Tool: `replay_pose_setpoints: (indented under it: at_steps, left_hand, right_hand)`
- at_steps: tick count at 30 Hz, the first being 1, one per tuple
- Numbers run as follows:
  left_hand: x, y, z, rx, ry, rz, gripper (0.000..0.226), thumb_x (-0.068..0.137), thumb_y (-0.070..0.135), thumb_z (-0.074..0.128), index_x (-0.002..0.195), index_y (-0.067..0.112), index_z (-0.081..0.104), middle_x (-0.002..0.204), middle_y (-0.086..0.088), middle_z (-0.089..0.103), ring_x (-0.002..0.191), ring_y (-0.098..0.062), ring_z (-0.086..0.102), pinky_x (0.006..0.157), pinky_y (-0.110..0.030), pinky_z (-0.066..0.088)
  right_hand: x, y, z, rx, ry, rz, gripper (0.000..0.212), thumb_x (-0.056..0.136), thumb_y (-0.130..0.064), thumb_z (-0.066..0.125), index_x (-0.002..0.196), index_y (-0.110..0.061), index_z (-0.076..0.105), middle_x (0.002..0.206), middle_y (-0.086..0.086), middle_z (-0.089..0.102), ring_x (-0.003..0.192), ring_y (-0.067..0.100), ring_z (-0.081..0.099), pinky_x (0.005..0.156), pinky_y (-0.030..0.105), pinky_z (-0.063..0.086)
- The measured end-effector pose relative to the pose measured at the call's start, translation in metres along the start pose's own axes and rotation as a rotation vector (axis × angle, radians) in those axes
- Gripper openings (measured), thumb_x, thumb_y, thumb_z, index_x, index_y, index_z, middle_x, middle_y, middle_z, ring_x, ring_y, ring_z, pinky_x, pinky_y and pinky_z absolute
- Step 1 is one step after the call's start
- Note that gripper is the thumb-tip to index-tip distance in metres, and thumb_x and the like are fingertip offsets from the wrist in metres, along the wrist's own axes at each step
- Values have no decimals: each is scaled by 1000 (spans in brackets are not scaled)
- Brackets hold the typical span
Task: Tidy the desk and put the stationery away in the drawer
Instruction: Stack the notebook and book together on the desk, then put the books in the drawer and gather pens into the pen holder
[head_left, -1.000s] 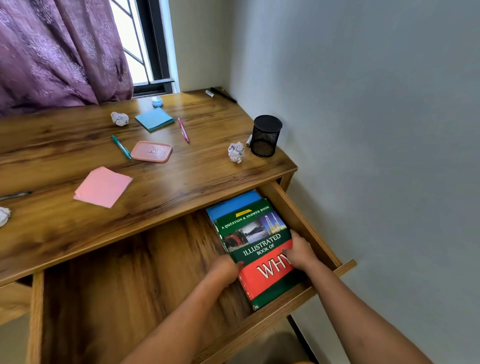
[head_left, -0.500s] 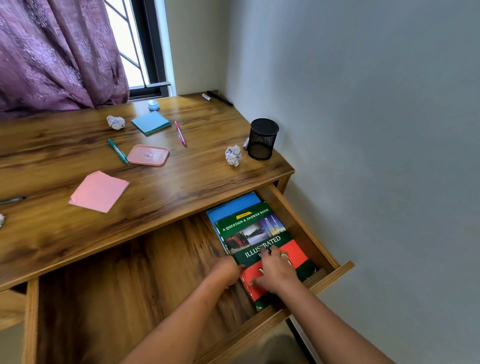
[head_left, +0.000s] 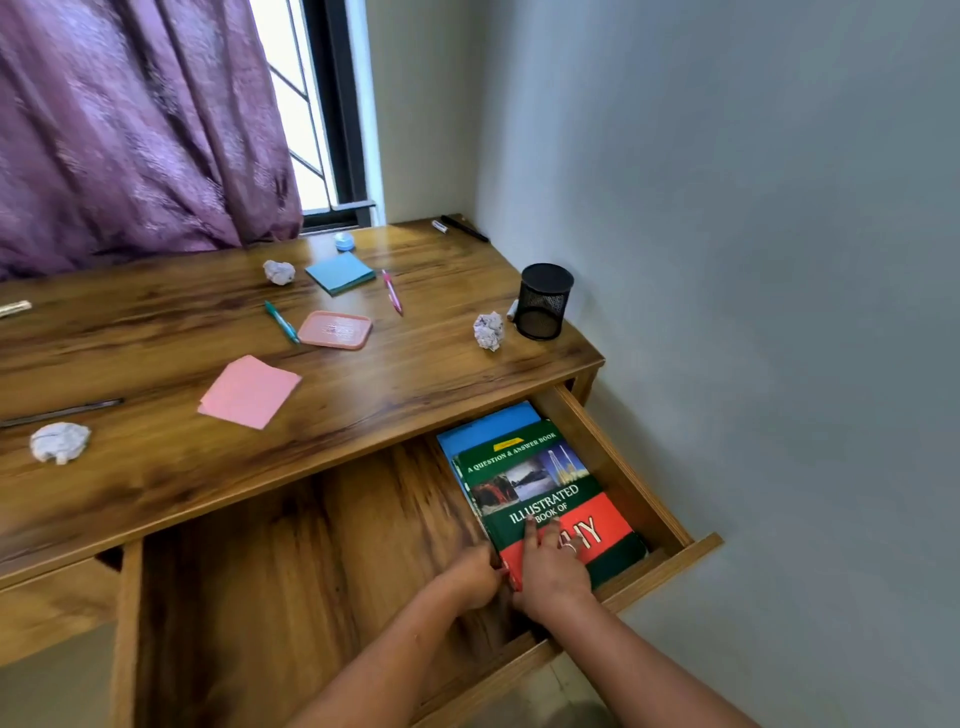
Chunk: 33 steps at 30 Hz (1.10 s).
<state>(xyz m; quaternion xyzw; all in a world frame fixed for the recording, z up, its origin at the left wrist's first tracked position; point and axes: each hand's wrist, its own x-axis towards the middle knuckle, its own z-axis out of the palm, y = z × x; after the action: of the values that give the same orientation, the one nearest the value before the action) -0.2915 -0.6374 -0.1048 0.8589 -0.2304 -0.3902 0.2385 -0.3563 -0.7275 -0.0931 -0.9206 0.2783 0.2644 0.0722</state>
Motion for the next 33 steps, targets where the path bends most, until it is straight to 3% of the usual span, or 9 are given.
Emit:
replay_pose_setpoints:
  at_steps: [2, 4, 7, 10, 15, 20, 25, 33]
  left_hand:
    - [-8, -5, 2, -29, -22, -19, 12, 94, 17, 53, 107, 18, 53, 119, -12, 60, 95, -16, 51, 90, -29, 44]
    - [-17, -11, 1, -68, -6, -32, 10, 94, 18, 54, 103, 20, 50, 116, -11, 60, 96, -16, 51, 90, -29, 44]
    - [-30, -19, -4, -153, 22, -64, 8, 94, 16, 54, 95, 21, 48, 108, -8, 57, 94, -14, 50, 81, -26, 45]
    - [-44, -23, -12, -225, 46, -84, 7, 95, 14, 52, 96, 19, 47, 89, 5, 53, 77, -6, 49, 63, -17, 41]
    - [-76, -23, -30, -324, 143, -58, 6, 95, 19, 52, 99, 21, 48, 83, 9, 50, 70, -3, 47, 55, -16, 39]
    - [-111, -37, -48, -443, 268, -74, 11, 96, 22, 52, 106, 18, 51, 85, 7, 52, 67, -5, 45, 48, -14, 36]
    - [-148, -69, -68, -526, 417, -125, 8, 96, 23, 53, 104, 23, 55, 104, 1, 58, 80, -7, 53, 59, -18, 42]
    - [-189, -108, -98, -670, 585, -114, 13, 95, 22, 52, 107, 22, 58, 104, -1, 61, 92, -15, 60, 66, -22, 48]
  right_hand:
    - [-4, -2, -1, -42, 0, 8, 94, 88, -36, 62, 153, -12, -2, 156, 25, 7, 139, 48, 22, 108, 45, 38]
    - [-11, -1, -4, -74, 18, 5, 87, 88, -30, 62, 152, -8, 7, 152, 27, 21, 134, 43, 35, 106, 43, 39]
    - [-21, 2, -13, -44, 27, -23, 65, 85, -32, 66, 138, -7, 38, 134, 14, 50, 120, 28, 53, 93, 35, 47]
    - [-33, 1, -27, -33, -27, -68, 41, 86, -42, 62, 116, -13, 58, 118, 5, 60, 107, 23, 60, 80, 31, 46]
    - [-45, -19, -42, 106, -35, -166, 30, 89, -41, 57, 107, -16, 59, 100, -1, 60, 90, 17, 59, 73, 27, 46]
    - [-56, -60, -49, 211, -25, -307, 43, 85, -44, 60, 119, -18, 57, 118, 3, 62, 105, 20, 60, 89, 34, 51]
    - [-70, -106, -43, 306, -16, -442, 49, 84, -45, 62, 128, -24, 54, 125, -1, 58, 103, 15, 57, 83, 29, 49]
    - [-88, -163, -42, 425, 45, -505, 37, 88, -32, 62, 124, -23, 56, 116, -3, 60, 93, 10, 57, 82, 27, 52]
